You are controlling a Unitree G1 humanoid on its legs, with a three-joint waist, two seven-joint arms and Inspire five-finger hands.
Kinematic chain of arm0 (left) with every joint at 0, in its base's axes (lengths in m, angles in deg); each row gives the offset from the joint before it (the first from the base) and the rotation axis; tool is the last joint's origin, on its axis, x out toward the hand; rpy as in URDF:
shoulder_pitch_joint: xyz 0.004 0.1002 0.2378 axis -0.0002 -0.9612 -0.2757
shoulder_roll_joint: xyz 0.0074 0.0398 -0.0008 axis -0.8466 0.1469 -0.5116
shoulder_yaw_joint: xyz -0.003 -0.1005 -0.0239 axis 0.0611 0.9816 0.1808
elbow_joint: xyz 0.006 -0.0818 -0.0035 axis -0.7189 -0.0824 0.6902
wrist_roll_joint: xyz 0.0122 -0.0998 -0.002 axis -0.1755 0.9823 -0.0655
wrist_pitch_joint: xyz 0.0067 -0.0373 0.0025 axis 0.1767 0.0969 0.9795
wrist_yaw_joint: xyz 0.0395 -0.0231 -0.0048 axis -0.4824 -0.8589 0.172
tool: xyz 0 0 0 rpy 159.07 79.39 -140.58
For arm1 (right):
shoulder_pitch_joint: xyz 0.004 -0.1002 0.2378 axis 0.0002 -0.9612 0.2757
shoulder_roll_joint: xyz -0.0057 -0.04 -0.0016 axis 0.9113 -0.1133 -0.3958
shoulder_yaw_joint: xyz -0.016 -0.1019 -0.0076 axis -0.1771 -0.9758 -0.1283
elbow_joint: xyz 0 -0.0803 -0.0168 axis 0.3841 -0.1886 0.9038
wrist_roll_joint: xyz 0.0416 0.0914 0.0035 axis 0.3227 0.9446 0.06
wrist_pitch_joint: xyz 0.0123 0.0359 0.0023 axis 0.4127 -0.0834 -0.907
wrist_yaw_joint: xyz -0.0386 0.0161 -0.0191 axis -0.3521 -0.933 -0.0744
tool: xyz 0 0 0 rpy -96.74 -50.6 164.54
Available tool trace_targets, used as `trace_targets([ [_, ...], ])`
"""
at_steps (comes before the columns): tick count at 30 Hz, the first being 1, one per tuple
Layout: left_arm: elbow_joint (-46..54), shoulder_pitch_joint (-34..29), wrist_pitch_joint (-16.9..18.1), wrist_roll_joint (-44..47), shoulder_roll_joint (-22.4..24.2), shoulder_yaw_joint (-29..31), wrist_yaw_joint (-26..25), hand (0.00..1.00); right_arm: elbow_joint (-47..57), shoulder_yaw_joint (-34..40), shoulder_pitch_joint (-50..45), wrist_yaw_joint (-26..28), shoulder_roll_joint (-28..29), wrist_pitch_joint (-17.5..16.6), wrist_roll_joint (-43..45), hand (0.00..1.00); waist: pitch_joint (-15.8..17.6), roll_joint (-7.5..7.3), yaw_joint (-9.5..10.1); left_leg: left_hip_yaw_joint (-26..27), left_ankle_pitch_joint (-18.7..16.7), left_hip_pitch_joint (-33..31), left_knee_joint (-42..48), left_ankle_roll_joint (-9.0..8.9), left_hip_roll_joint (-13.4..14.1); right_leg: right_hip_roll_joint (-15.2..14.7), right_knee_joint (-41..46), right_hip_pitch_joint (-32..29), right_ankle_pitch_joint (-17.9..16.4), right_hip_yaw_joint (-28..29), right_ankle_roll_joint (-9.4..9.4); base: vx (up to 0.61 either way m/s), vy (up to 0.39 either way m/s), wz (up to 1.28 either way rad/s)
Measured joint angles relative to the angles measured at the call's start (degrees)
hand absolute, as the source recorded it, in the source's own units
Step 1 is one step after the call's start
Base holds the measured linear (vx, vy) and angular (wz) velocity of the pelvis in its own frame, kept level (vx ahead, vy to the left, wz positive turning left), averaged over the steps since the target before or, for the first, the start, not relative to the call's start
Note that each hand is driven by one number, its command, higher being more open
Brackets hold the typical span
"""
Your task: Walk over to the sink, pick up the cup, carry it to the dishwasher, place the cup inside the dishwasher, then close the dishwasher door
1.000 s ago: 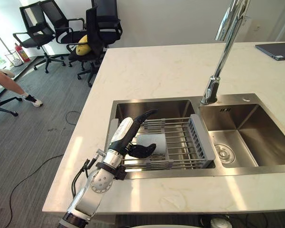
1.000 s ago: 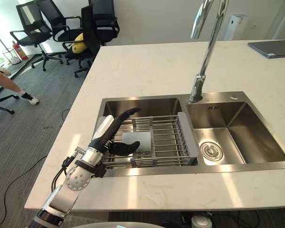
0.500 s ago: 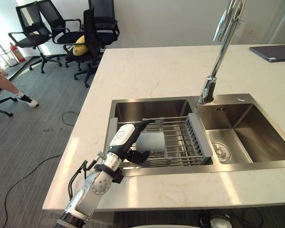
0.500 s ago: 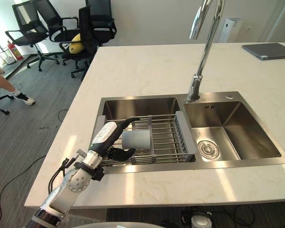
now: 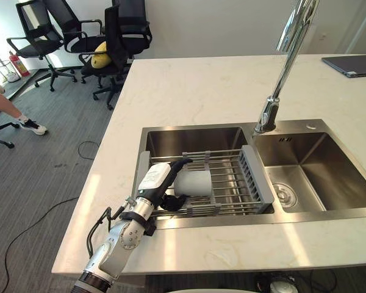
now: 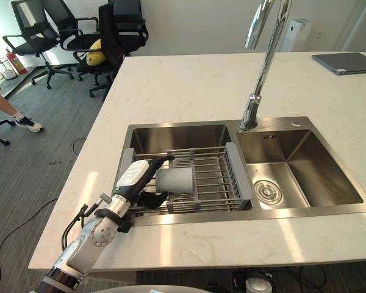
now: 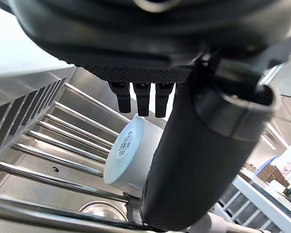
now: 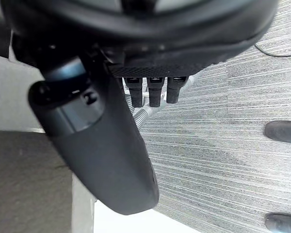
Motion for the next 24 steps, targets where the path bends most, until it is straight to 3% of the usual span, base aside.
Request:
trace_targets([
  [14,-2.3,2.5,-1.2,-4.4,-0.9,0.1,0.3,0.90,-1.8,0.0,0.0,0.0,0.3,0.0,0.0,0.90,0.0,-0.03,-0.99,0.5,0.0,0.0,-0.8,-0.01,0.0,0.1,-0.7,-0.3,0.2,0.5,0.24,0.00,-0.003,-0.01],
  [15,-2.9,3.0,-1.2,-4.4,-0.9,0.1,0.3,0.30,-1.9,0.0,0.0,0.0,0.3,0.0,0.0,0.90,0.0,-0.03,-1.02,0.5,0.0,0.0,-0.8,-0.02,0.0,0.1,-0.7,-0.3,0.2,0.5,0.24,0.00,0.000,0.00],
  [24,-3.9,5.0,-1.3,-4.3,-2.6,-0.1,1.3,0.30,-1.9,0.0,0.1,0.0,0.3,0.1,0.0,0.90,0.0,-0.03,-1.15,1.8,0.0,-0.2,-1.1,-0.07,0.1,0.2,-0.9,-1.2,0.5,1.5,0.22,-0.01,-0.012,-0.07],
])
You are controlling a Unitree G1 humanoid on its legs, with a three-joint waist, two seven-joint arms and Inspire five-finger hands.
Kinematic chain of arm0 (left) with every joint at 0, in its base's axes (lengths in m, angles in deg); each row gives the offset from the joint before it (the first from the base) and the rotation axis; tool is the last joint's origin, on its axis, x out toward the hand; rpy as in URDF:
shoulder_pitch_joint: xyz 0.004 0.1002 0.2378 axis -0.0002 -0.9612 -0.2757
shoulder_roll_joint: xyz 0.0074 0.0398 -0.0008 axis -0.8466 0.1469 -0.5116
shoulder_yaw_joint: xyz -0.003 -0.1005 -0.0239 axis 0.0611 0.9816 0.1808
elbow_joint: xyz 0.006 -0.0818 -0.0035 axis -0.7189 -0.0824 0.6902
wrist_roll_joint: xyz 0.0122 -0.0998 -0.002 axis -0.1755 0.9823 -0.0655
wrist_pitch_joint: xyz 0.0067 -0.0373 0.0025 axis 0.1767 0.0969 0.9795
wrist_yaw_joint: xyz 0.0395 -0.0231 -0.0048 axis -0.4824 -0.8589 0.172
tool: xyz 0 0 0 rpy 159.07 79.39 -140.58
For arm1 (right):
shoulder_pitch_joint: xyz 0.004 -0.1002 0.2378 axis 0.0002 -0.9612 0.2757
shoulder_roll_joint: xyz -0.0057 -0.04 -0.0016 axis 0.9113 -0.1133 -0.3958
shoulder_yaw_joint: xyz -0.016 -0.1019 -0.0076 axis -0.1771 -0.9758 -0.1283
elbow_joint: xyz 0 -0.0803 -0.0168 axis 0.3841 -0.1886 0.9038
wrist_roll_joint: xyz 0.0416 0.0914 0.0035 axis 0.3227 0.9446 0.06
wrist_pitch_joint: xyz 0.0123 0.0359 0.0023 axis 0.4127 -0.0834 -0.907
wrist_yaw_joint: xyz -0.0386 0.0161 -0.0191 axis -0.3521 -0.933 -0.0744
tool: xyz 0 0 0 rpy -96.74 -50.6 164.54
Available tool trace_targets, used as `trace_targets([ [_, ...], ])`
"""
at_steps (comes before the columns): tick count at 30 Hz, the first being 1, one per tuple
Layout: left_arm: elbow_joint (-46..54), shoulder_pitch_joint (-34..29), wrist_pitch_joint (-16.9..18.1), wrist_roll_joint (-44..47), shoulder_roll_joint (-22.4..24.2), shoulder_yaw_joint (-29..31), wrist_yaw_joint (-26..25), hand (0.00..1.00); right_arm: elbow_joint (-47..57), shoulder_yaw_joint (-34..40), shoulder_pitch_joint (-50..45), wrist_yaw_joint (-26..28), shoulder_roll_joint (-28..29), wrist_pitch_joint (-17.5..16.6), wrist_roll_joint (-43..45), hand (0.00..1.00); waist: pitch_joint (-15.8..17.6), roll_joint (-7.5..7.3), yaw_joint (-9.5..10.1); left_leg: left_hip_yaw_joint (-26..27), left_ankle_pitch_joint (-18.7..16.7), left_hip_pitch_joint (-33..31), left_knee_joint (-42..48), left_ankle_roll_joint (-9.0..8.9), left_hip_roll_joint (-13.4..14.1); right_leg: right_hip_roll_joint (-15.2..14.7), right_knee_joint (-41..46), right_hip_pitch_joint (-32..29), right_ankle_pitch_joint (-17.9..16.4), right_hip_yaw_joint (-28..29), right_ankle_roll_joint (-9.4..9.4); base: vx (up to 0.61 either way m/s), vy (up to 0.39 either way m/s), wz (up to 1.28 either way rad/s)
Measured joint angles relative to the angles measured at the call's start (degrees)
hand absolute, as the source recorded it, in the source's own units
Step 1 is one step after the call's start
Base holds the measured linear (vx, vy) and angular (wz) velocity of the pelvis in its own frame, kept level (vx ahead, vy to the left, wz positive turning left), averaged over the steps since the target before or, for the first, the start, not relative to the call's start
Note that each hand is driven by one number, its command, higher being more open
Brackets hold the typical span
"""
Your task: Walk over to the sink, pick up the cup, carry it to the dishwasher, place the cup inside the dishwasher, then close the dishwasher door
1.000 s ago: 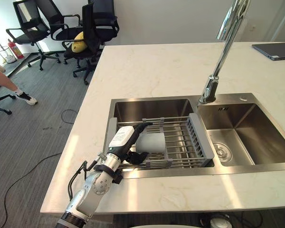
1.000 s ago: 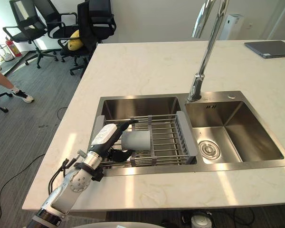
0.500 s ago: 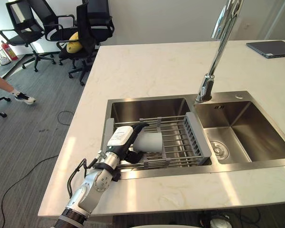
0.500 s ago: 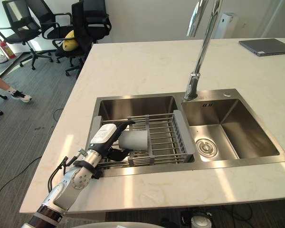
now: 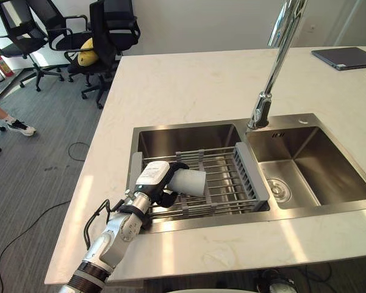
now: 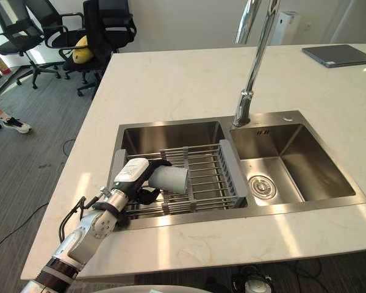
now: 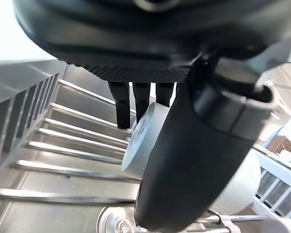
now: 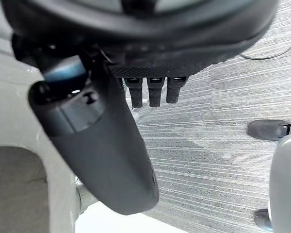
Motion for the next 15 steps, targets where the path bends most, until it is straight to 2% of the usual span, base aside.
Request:
trace_targets([
  [9,-0.1,0.2,-0.1,1.3,0.1,0.0,0.0,0.30,0.0,0.1,0.1,-0.1,0.0,0.1,0.0,0.90,0.0,0.00,-0.72,0.3,0.0,0.0,-0.2,0.00,0.0,0.0,-0.2,-0.2,0.2,0.5,0.13,-0.01,-0.010,-0.01],
  [15,0.3,-1.7,-0.1,9.0,3.3,1.1,-0.3,0.30,0.0,0.5,0.0,-0.2,0.3,0.4,0.3,0.90,0.0,0.00,-0.56,0.8,0.0,0.2,-0.2,0.01,0.0,0.0,-0.1,-0.2,0.3,1.0,0.17,-0.04,-0.022,-0.04],
])
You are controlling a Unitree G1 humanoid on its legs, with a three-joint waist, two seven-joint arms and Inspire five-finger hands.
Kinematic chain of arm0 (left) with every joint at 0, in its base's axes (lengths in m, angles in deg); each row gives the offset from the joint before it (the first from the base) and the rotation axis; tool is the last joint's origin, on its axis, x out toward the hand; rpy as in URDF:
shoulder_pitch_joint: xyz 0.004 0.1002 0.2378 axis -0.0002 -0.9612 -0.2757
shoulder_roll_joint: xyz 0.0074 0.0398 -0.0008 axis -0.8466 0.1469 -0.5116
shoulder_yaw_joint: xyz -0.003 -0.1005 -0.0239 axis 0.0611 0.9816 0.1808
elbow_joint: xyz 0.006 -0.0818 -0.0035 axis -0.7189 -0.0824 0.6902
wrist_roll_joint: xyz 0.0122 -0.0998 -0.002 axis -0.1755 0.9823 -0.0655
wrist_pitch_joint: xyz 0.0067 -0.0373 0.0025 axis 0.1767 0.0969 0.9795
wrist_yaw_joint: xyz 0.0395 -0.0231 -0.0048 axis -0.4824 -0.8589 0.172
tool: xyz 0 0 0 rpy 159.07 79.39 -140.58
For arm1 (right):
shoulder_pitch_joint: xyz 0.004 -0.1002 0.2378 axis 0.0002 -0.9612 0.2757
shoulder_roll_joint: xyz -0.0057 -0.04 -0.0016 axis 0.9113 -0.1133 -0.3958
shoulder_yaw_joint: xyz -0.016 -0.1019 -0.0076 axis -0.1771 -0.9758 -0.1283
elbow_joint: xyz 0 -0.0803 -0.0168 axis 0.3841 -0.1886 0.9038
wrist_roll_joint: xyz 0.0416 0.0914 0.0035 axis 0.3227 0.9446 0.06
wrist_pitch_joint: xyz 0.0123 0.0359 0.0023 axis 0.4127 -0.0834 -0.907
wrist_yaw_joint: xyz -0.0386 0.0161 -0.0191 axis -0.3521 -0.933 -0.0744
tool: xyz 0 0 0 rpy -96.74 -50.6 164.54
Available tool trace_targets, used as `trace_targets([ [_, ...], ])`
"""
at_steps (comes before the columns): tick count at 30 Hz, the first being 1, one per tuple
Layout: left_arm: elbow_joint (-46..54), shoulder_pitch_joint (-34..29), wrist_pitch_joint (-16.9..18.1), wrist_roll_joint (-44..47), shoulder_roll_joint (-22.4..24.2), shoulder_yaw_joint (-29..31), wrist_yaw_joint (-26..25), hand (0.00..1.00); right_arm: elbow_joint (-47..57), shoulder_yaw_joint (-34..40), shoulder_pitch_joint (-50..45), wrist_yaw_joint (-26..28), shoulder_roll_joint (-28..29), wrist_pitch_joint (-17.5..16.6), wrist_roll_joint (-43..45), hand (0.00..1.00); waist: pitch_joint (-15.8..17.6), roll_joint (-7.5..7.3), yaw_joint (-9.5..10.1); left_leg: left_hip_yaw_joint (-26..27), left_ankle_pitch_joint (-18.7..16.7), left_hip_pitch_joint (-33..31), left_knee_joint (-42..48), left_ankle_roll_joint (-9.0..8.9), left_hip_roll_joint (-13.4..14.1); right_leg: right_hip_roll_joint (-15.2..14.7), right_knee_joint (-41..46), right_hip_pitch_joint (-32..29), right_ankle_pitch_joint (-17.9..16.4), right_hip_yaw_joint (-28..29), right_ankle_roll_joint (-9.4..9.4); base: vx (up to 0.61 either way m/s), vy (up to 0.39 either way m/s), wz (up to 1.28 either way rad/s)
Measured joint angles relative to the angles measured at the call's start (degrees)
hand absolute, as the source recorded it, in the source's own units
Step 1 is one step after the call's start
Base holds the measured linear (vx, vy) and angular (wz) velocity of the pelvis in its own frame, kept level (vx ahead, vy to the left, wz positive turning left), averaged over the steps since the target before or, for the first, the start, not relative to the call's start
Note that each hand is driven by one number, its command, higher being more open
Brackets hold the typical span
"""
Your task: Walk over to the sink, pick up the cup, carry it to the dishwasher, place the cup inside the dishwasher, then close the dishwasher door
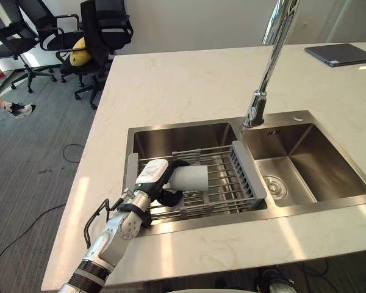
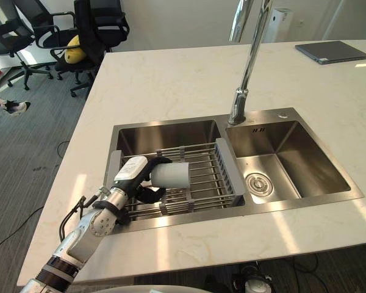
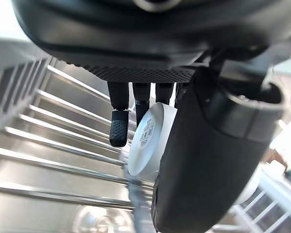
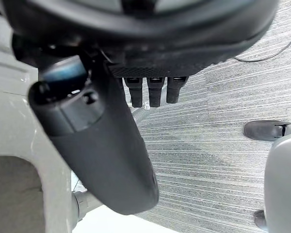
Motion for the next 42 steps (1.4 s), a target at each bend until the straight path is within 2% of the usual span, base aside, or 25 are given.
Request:
trace_targets([
  [7,6.2,-6.0,-0.1,13.1,5.4,0.8,-1.2,0.30,-1.1,2.5,-0.1,-0.7,1.4,0.8,1.3,0.90,0.0,0.02,0.90,0.6,-0.2,0.0,0.2,-0.14,0.2,0.2,0.5,-0.4,0.0,0.8,0.01,-0.03,-0.024,-0.05],
  [13,13.3,-9.4,0.0,26.7,11.2,2.3,-3.6,0.30,-1.5,4.9,-0.3,-1.1,2.1,1.1,2.1,0.90,-0.1,0.19,1.65,3.0,-3.0,-0.3,3.4,-0.66,1.0,0.4,2.2,-1.1,-0.6,3.4,0.12,-0.03,-0.003,-0.20],
  [24,18.8,-10.1,1.5,42.7,14.8,3.0,-4.9,0.30,-2.2,6.4,-1.3,-2.4,3.0,1.1,4.3,0.90,-0.2,0.14,2.52,3.6,-4.2,-0.7,5.2,0.31,0.7,0.0,3.5,-1.5,-1.6,4.2,0.61,0.01,0.004,-0.04],
  [31,20.3,-11.6,1.5,45.2,15.2,2.9,-5.4,0.30,-2.3,6.3,-1.2,-2.7,3.8,1.1,4.4,0.90,-0.4,0.06,2.66,3.8,-5.4,-2.4,8.0,0.74,0.6,-0.4,5.6,-3.1,-2.2,4.7,1.23,-0.05,-0.002,-0.02],
  [35,23.4,-11.9,2.0,46.0,15.1,2.9,-6.0,0.30,-2.4,6.2,0.2,-3.3,3.9,1.1,4.4,0.90,0.2,-0.50,3.43,5.9,-7.3,-7.4,13.5,1.36,1.3,-0.2,13.5,-10.3,-2.9,6.8,2.23,-0.08,0.021,-0.23],
  [37,23.4,-11.5,2.0,46.0,15.1,2.9,-6.0,0.30,-2.3,6.1,0.6,-3.4,4.0,1.1,4.4,0.90,1.3,-1.03,3.35,5.7,-8.0,-8.1,15.6,1.86,1.6,-0.3,15.4,-10.9,-2.9,6.0,2.36,-0.12,0.020,-0.03],
  [38,23.4,-11.2,2.0,46.0,15.0,2.9,-6.1,0.30,-2.3,6.1,0.8,-3.5,4.1,1.1,4.4,0.90,1.6,-1.36,3.38,5.6,-8.3,-8.7,16.1,2.22,1.7,-0.3,15.3,-10.8,-2.5,5.8,3.14,-0.16,0.007,0.09],
  [39,23.4,-10.7,2.2,46.0,15.0,3.1,-6.2,0.30,-2.3,6.1,1.3,-3.8,4.1,1.1,4.4,0.90,2.4,-1.38,3.70,5.7,-8.4,-9.1,16.3,3.47,2.1,-0.7,18.2,-11.5,-4.6,5.4,4.09,-0.17,0.009,0.23],
  [40,23.3,-10.7,2.1,46.0,15.1,3.0,-6.5,0.30,-2.3,5.8,1.5,-4.1,3.9,1.2,4.4,0.90,2.6,-1.38,3.87,5.0,-8.1,-9.6,16.9,3.78,2.1,-0.9,27.8,-12.6,-8.9,4.1,4.24,-0.13,0.006,0.26],
  [41,23.3,-10.7,2.2,46.0,15.0,3.0,-6.7,0.30,-2.3,5.7,1.5,-4.1,3.9,1.2,4.3,0.90,2.6,-1.39,4.14,4.6,-7.9,-9.9,17.0,3.78,2.1,-1.0,31.4,-12.5,-10.4,3.6,4.74,-0.07,-0.016,0.40],
  [42,23.4,-10.7,2.5,46.0,15.0,3.1,-7.0,0.30,-2.3,5.0,1.8,-4.3,3.8,1.1,4.4,0.90,2.3,-1.51,4.55,3.5,-7.0,-11.2,18.0,3.29,1.9,-1.0,36.7,-11.2,-13.0,3.0,6.85,-0.05,-0.054,0.36],
])
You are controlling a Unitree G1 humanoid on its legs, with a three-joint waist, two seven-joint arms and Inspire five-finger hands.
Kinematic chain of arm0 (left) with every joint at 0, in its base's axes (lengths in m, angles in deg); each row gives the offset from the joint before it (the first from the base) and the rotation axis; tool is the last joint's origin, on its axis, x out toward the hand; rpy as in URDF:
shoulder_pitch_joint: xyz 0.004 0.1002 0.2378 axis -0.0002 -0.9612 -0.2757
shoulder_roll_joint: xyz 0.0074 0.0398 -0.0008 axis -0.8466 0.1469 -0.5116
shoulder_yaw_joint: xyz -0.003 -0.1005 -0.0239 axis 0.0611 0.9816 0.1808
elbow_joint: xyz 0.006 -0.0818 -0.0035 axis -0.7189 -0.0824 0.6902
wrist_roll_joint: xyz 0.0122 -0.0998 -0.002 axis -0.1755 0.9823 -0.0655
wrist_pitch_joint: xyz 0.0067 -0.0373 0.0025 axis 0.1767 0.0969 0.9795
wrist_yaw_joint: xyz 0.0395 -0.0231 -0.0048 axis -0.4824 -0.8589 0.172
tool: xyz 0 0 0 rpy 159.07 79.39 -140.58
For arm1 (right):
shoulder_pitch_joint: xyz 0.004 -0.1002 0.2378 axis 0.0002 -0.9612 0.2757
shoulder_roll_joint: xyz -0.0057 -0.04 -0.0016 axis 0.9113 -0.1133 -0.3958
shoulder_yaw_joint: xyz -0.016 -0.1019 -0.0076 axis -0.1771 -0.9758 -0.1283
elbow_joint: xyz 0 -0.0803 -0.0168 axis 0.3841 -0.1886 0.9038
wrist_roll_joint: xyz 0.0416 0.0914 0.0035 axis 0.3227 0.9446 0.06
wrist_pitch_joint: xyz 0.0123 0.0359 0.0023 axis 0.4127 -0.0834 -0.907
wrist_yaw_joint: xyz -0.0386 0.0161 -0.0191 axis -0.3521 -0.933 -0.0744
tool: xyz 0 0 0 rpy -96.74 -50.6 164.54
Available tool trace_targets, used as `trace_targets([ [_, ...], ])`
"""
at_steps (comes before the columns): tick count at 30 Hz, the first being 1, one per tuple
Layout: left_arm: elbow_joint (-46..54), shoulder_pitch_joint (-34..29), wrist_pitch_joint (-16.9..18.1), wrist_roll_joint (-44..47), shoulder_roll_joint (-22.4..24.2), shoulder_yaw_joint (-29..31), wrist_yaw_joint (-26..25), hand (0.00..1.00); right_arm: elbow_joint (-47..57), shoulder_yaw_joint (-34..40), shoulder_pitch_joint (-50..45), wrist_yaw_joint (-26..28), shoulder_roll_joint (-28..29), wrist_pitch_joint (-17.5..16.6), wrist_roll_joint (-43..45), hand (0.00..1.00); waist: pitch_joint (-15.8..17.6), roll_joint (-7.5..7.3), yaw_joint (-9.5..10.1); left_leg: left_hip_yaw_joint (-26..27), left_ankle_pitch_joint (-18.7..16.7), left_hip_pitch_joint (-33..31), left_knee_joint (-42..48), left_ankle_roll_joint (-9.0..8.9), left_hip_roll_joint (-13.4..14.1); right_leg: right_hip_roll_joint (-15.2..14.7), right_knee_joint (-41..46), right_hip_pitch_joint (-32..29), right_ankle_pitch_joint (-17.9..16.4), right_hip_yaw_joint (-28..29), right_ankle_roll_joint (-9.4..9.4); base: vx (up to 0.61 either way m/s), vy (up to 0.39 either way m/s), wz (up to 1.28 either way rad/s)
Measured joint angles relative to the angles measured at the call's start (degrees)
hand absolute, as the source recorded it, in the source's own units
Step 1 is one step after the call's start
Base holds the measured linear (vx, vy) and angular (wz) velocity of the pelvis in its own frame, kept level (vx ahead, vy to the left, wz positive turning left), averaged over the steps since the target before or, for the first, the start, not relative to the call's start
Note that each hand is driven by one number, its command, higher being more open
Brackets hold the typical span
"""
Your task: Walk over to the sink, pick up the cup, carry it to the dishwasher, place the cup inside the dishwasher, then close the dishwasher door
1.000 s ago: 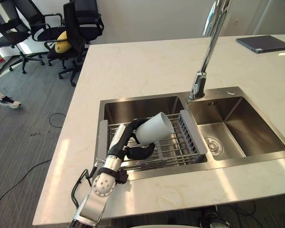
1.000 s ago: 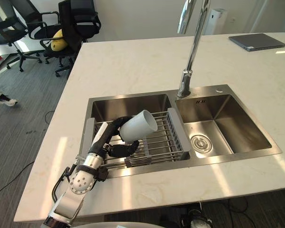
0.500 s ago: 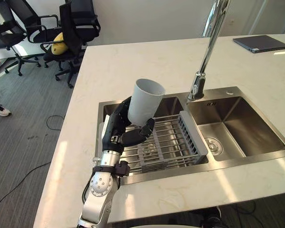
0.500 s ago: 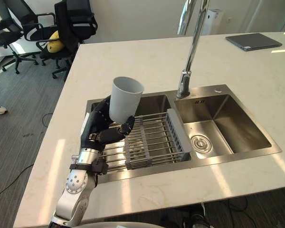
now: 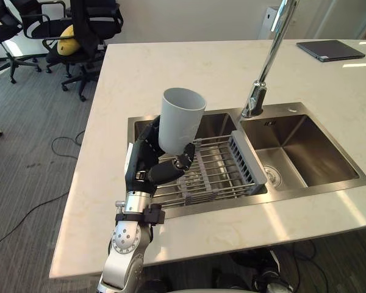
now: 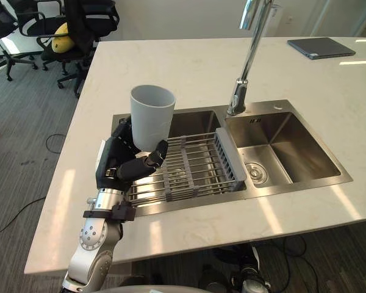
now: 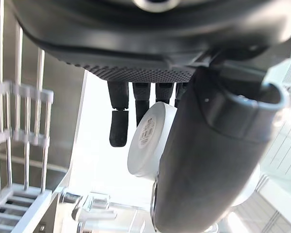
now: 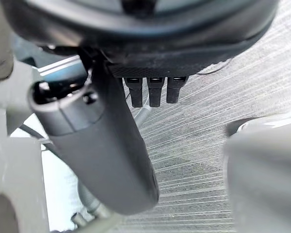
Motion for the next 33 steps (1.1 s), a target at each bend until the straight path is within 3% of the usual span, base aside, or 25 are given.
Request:
trace_targets([
  [1,0.2,0.2,0.4,0.0,0.0,0.0,-0.1,0.30,0.1,-0.7,0.7,-0.1,-0.1,0.0,0.0,0.90,-0.4,-0.29,1.02,-0.5,0.4,-1.9,1.1,-0.19,-0.2,0.1,1.7,1.7,-1.6,0.2,1.14,-0.06,-0.074,0.31],
  [2,0.4,0.3,0.4,0.0,0.1,-0.1,-0.1,0.30,0.1,-1.2,1.2,0.0,-0.2,-0.1,0.0,0.90,-0.6,-0.58,1.53,-0.6,0.6,-3.1,1.7,-0.33,-0.4,0.0,0.4,2.5,-2.2,0.4,1.11,-0.10,-0.128,0.20],
  [4,1.4,0.7,0.4,0.0,0.2,-0.4,-0.2,0.30,0.1,-2.8,4.5,-0.1,-1.0,-0.1,0.0,0.90,-0.7,-0.72,3.42,-1.8,4.1,-8.4,0.7,-1.04,-1.1,0.8,-11.5,4.0,-4.6,0.4,-2.00,-0.16,-0.168,0.34],
  [6,1.5,1.5,0.2,0.0,0.2,-1.1,-0.3,0.30,0.0,-3.1,6.5,-0.4,-1.2,-0.2,0.1,0.90,-0.2,-0.49,3.47,-4.1,7.1,-10.6,-1.0,-1.84,-1.4,1.8,-20.4,6.7,-3.9,0.4,-6.29,-0.15,-0.147,0.58],
  [7,1.3,1.6,0.1,0.0,0.4,-1.9,-0.3,0.30,-0.2,-3.1,7.1,-0.7,-1.4,-0.2,0.1,0.90,0.6,0.37,3.50,-5.7,7.9,-10.5,-0.9,-2.37,-0.8,3.1,-23.0,8.8,-2.2,-0.8,-9.30,-0.17,-0.152,0.62],
  [10,1.6,1.5,0.3,0.0,0.5,-4.7,-0.3,0.30,-0.3,-3.0,6.9,-1.8,-1.4,-0.8,1.9,0.90,1.1,1.46,3.64,-9.5,10.0,-10.3,0.5,-4.94,1.7,6.9,-23.4,11.7,-0.6,-4.0,-11.43,-0.24,-0.200,0.63],
  [11,1.7,1.5,0.5,0.0,0.6,-5.2,-0.2,0.30,-0.3,-2.9,6.8,-2.2,-1.4,-1.2,2.3,0.90,1.0,0.96,3.57,-10.0,11.2,-10.3,-0.7,-5.33,1.7,7.0,-23.9,11.5,-0.2,-5.3,-12.83,-0.28,-0.154,0.71],
  [12,1.7,1.8,0.7,0.0,0.9,-6.2,0.0,0.30,-0.2,-2.5,7.0,-2.7,-1.6,-1.7,2.4,0.90,1.4,1.01,3.20,-9.2,9.9,-11.5,2.0,-4.91,1.9,7.0,-24.0,10.9,0.4,-7.2,-13.88,-0.22,-0.114,0.56],
  [16,1.6,2.1,0.7,0.3,1.1,-8.7,0.4,0.30,0.1,-2.6,5.3,-3.4,-2.0,-1.7,3.8,0.90,1.6,0.75,1.53,-8.9,4.2,-8.7,8.9,-4.77,3.3,5.5,-24.1,9.1,2.1,-11.5,-14.24,-0.22,-0.059,0.61],
  [19,0.8,3.2,0.7,1.3,1.3,-9.8,1.1,0.30,0.6,-2.6,3.6,-3.4,-1.4,-1.7,4.1,0.90,1.0,1.64,0.65,-5.8,1.1,-1.5,3.0,-5.78,4.8,4.4,-25.0,8.3,3.4,-14.2,-13.07,-0.12,0.079,0.58],
  [20,0.5,3.6,0.7,1.2,1.3,-10.1,1.1,0.30,0.8,-2.6,3.2,-3.4,-1.4,-1.7,4.1,0.90,0.8,1.94,0.54,-5.7,1.1,0.0,-0.4,-5.85,4.7,4.4,-25.4,8.1,3.7,-14.8,-12.65,-0.12,0.200,0.50],
  [21,-0.7,4.8,0.7,1.2,1.3,-10.4,1.3,0.30,0.8,-2.6,2.7,-3.4,-1.2,-1.6,4.1,0.90,0.3,2.48,0.33,-5.9,2.3,1.7,-6.1,-7.40,4.3,4.0,-25.8,7.6,4.1,-15.8,-12.02,-0.08,0.235,0.34],
  [26,-3.4,5.0,0.7,1.3,-0.1,-9.9,1.0,0.30,1.3,-2.7,2.5,-2.6,1.1,-1.5,4.0,0.90,-0.4,1.63,0.58,-5.1,3.7,2.8,-7.9,-5.43,0.6,0.8,-28.1,8.8,6.5,-15.6,-8.97,-0.02,0.179,0.07],
  [33,-3.5,4.0,0.7,1.3,0.0,-9.2,1.1,0.30,2.6,-3.2,2.4,-1.6,2.0,-1.5,3.9,0.90,-1.8,0.47,0.56,-4.6,3.7,3.1,-7.8,-4.61,0.1,0.3,-29.6,9.7,8.0,-15.1,-8.54,-0.04,0.050,-0.04],
])
